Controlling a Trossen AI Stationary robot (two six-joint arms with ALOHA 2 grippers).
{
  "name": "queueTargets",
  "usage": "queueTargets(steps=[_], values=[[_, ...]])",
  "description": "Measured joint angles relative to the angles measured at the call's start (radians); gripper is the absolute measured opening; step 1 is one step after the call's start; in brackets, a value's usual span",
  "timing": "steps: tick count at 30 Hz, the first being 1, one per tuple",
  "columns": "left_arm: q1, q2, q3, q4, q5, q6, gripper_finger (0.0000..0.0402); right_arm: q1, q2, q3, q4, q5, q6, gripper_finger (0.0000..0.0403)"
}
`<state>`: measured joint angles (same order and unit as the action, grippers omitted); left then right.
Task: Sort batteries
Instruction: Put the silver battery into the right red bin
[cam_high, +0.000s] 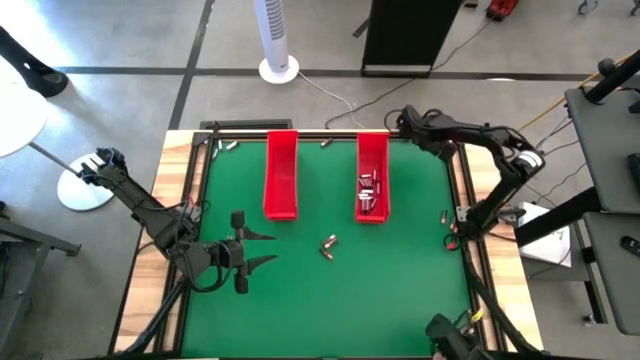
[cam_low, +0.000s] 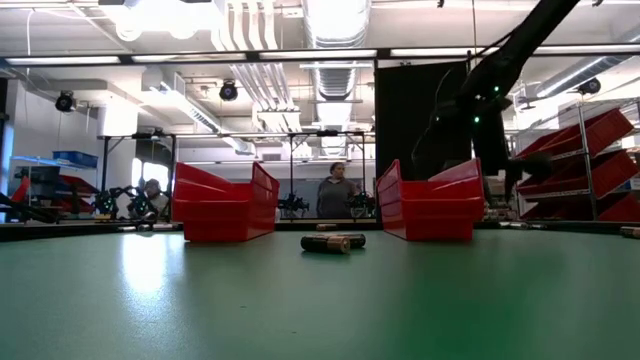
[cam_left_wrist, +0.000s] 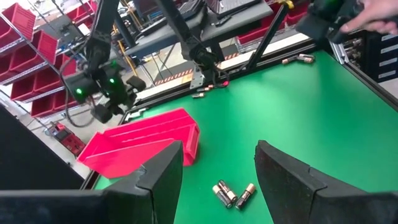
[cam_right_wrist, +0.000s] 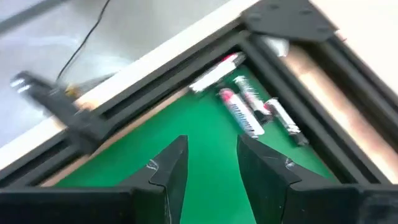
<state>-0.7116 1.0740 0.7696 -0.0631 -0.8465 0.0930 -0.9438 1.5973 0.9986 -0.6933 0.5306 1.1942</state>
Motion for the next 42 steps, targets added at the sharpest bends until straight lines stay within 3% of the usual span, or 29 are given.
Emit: queueTargets(steps=[5,9,13,17,23,28,34,42], values=[[0.000,0.000,0.000,0.003,0.000,-0.005,0.0180,-0.084,0.004,0.065,0.025,-0.171,-0.261,0.0113],[0.000,0.000,0.000,0.004,0.000,-0.005,0.0180,-0.118,0.066,0.143,0.001,-0.200,-0.407,0.0102],[0.000,0.000,0.000,0.015,-0.001,0.001,0.0180,-0.138,0.157,0.207,-0.037,-0.198,-0.401,0.0093],[0.000,0.000,0.000,0.018,-0.002,0.009,0.0180,-0.138,0.266,0.269,-0.046,-0.262,-0.558,0.0083],[0.012,0.000,0.000,0.018,-0.003,0.002,0.0180,-0.146,0.357,0.407,-0.197,-0.156,-0.640,0.0064],[0.019,0.000,0.000,0.018,-0.004,0.000,0.0180,-0.189,0.369,0.475,-0.246,-0.190,-0.703,0.0045],[0.028,0.000,0.000,0.018,-0.004,-0.008,0.0180,-0.201,0.370,0.541,-0.351,-0.310,-0.772,0.0015],[0.041,0.000,0.000,0.018,-0.004,-0.018,0.0180,-0.184,0.357,0.614,-0.429,-0.259,-1.161,0.0009]])
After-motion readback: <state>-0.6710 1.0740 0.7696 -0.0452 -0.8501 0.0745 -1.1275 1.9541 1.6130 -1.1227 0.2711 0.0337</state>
